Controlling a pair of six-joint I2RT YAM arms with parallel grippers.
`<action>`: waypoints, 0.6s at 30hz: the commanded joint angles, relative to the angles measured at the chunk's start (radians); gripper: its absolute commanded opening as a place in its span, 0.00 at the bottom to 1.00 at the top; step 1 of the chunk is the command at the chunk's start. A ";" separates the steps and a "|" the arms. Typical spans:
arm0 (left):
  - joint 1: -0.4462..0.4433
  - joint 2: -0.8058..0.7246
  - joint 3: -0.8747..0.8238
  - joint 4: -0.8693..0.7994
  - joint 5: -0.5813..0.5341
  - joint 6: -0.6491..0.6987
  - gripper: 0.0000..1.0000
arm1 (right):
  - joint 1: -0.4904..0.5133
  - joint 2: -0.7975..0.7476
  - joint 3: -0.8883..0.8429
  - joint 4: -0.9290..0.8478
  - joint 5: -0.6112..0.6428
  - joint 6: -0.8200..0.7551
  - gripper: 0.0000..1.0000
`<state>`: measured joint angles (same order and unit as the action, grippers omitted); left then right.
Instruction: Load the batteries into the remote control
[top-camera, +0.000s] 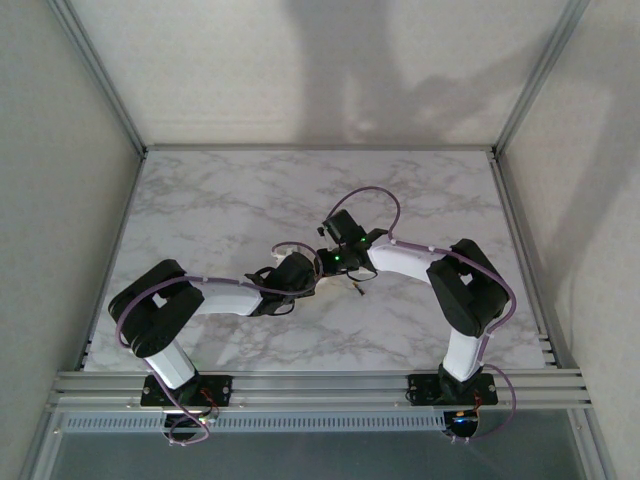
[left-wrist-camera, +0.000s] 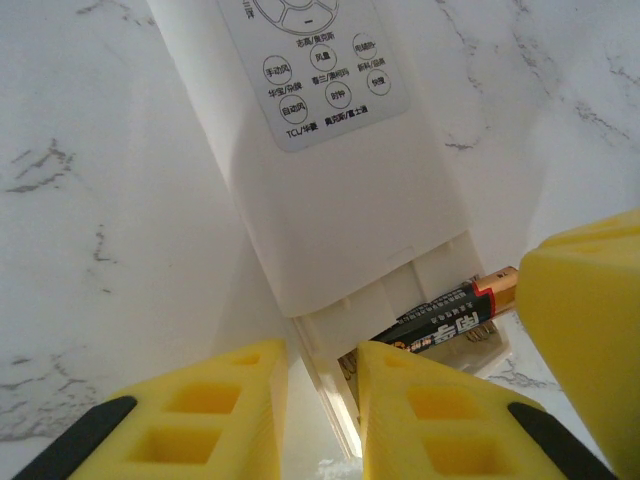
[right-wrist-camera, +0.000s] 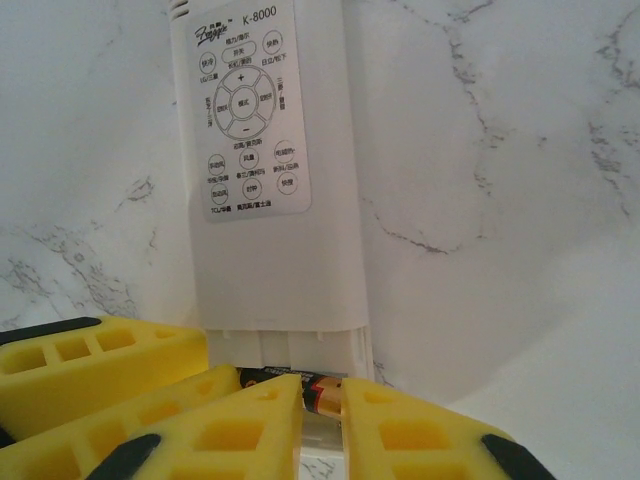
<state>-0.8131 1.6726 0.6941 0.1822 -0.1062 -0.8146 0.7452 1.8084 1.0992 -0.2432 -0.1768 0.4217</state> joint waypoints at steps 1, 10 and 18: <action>-0.004 0.031 0.002 -0.055 -0.033 -0.001 0.24 | 0.006 -0.001 -0.015 0.002 -0.003 0.021 0.19; -0.006 0.030 0.007 -0.076 -0.032 0.001 0.24 | 0.010 -0.005 -0.019 -0.005 0.003 0.033 0.18; -0.008 0.030 0.005 -0.072 -0.030 0.002 0.24 | 0.013 0.002 -0.019 -0.012 0.008 0.039 0.18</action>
<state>-0.8158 1.6726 0.6941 0.1814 -0.1062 -0.8146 0.7452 1.8084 1.0954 -0.2401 -0.1764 0.4465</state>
